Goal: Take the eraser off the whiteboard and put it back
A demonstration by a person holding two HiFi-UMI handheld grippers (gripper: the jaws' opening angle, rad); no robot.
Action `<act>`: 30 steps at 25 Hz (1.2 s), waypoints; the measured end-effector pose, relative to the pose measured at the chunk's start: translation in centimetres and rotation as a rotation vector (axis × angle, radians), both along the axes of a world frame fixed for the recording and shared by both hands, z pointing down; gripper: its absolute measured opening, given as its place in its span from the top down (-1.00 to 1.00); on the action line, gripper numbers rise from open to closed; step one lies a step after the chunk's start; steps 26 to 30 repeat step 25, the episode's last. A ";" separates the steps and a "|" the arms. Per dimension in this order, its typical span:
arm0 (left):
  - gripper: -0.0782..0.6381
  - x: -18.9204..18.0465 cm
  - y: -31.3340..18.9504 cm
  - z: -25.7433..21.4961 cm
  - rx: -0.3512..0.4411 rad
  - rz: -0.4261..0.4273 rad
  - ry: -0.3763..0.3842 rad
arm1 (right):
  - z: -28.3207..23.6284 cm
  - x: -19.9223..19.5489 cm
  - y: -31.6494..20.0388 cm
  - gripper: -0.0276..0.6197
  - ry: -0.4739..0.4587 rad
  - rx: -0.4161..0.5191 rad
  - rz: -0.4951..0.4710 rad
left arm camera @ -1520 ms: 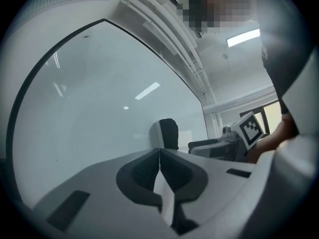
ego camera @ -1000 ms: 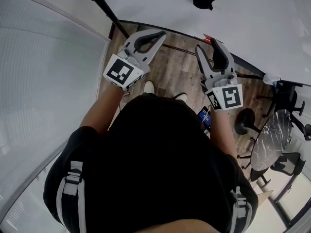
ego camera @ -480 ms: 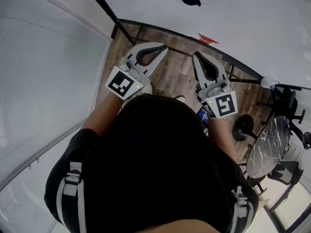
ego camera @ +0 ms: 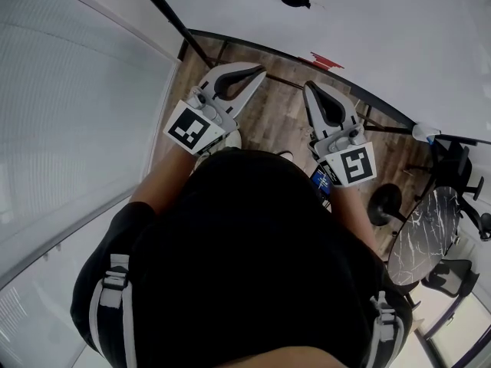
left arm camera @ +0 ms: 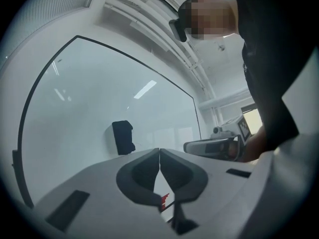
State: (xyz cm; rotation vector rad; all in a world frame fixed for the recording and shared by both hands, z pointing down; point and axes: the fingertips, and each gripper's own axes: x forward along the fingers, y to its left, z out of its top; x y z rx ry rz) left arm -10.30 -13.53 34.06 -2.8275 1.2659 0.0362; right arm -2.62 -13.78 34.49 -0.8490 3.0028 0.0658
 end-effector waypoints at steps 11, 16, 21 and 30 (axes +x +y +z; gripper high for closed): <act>0.76 -0.3 0.4 0.5 0.017 -0.019 -0.058 | 0.1 0.1 0.2 0.91 -0.017 -0.020 0.000; 0.76 -0.6 0.8 0.3 0.015 -0.022 -0.049 | -0.1 -0.1 0.7 0.91 -0.021 -0.018 -0.005; 0.76 -0.9 1.3 0.2 0.013 -0.025 -0.040 | 0.0 -0.3 1.0 0.91 -0.017 -0.020 -0.002; 0.76 -1.5 1.5 0.4 0.008 -0.029 -0.037 | 0.6 -0.5 0.9 0.91 -0.008 -0.035 0.008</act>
